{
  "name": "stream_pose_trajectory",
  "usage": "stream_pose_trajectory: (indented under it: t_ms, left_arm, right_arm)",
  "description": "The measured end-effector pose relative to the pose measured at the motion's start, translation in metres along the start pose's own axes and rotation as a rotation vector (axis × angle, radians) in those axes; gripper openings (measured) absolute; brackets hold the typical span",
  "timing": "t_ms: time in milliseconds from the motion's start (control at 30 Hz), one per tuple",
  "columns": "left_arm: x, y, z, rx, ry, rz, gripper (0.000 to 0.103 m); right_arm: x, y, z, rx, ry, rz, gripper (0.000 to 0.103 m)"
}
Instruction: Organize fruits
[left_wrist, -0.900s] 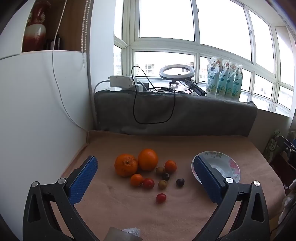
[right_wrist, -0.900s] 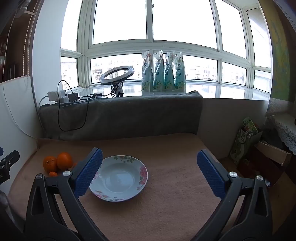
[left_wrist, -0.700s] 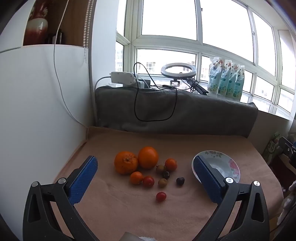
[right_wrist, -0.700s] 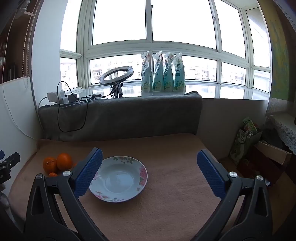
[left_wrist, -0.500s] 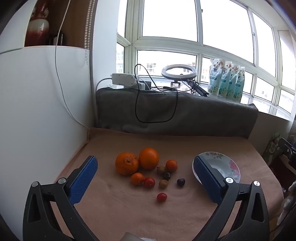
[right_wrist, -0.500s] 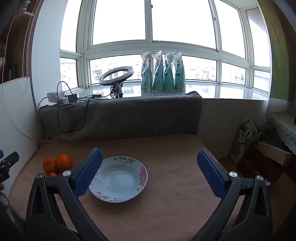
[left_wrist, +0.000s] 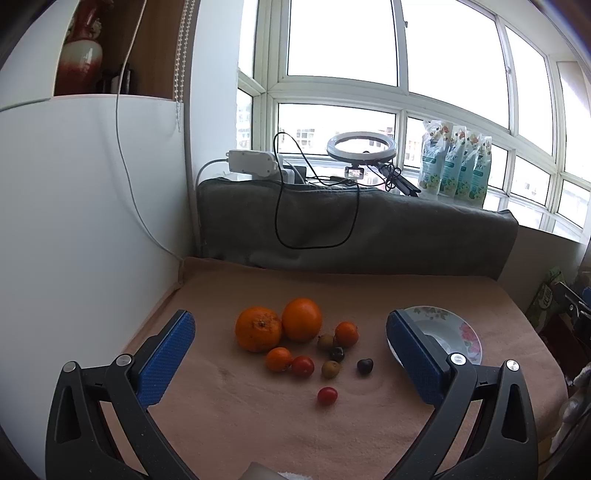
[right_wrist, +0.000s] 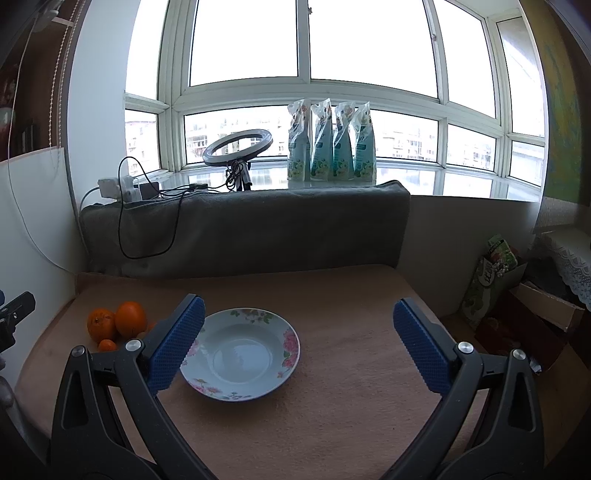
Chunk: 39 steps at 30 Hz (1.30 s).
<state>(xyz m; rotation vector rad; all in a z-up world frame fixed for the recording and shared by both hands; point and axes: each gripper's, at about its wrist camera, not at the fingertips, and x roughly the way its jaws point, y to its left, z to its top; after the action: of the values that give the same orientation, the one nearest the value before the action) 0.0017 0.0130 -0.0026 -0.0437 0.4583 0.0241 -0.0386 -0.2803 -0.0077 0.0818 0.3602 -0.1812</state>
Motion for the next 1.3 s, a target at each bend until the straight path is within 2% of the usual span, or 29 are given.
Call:
stream_pose_trajectory:
  t_ms: [1300]
  left_arm:
    - [-0.0057,-0.0087,0.0016,0.009,-0.012,-0.004,0.103]
  right_arm:
    - [0.0004,0.0001,-0.0055,0.007,0.009,0.004,0.103]
